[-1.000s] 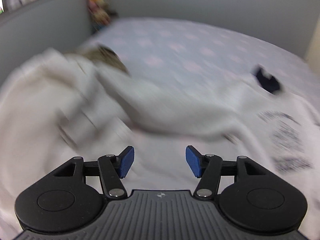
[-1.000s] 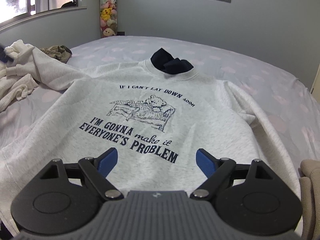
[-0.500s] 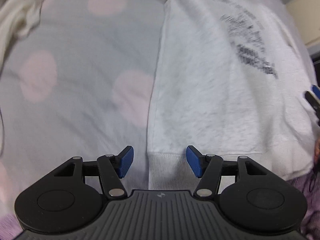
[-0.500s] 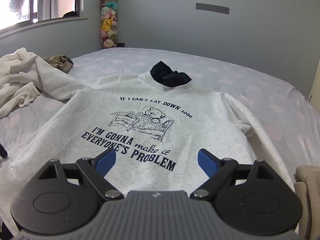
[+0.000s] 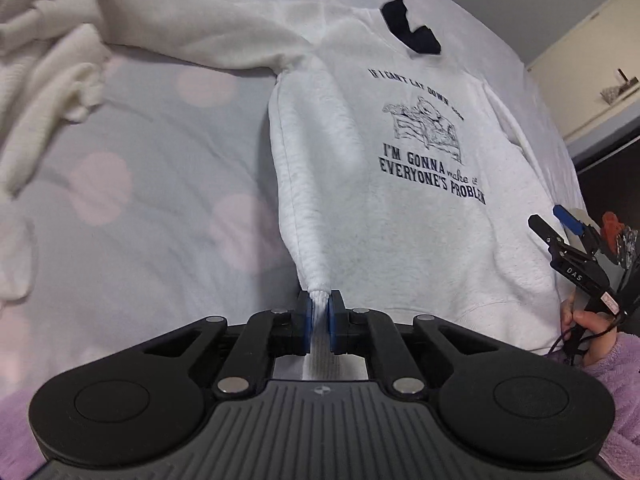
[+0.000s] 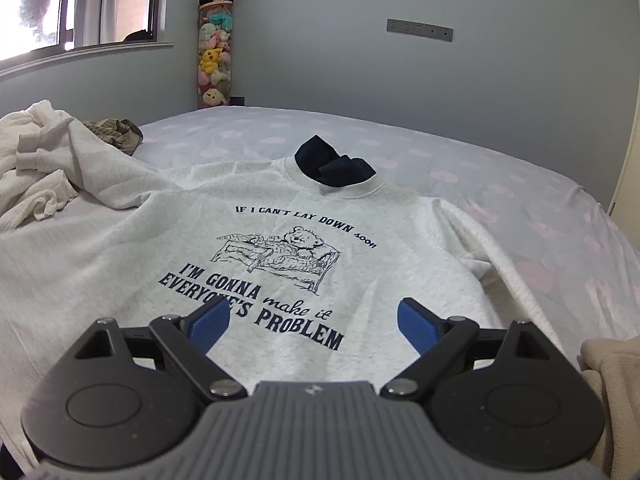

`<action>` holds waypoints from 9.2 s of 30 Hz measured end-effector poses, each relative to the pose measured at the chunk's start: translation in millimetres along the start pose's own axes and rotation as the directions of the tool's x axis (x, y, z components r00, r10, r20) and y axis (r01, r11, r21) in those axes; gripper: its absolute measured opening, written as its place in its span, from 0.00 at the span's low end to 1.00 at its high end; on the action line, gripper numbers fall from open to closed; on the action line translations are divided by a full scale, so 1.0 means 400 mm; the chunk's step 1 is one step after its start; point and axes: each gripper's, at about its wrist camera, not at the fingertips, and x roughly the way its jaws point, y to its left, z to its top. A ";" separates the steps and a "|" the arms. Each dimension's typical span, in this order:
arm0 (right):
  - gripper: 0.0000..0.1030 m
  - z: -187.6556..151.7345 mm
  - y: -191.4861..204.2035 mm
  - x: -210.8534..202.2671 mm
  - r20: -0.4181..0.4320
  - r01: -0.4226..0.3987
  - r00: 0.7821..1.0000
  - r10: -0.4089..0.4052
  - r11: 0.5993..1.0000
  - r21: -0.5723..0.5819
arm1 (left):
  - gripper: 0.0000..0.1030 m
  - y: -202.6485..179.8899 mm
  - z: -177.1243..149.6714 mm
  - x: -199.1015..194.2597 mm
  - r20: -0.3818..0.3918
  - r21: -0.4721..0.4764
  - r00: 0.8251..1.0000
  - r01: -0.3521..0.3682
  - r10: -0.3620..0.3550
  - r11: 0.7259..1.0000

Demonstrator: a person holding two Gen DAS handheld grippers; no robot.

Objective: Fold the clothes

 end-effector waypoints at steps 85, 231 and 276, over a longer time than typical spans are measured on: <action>0.81 -0.060 -0.616 -0.203 -0.208 0.143 0.978 -0.018 0.784 0.604 | 0.47 -0.185 -0.073 0.079 0.240 0.032 0.969 -0.067 0.058 0.997; 0.39 -0.004 -0.622 -0.287 -0.366 0.186 0.925 0.105 0.713 0.676 | 0.51 -0.015 0.008 0.091 -0.088 -0.071 0.993 -0.089 0.083 0.994; 0.10 -0.039 -0.337 -0.389 -0.418 0.038 0.858 0.299 0.774 0.632 | 0.07 -0.001 0.020 0.111 -0.165 -0.031 0.986 0.011 -0.016 0.999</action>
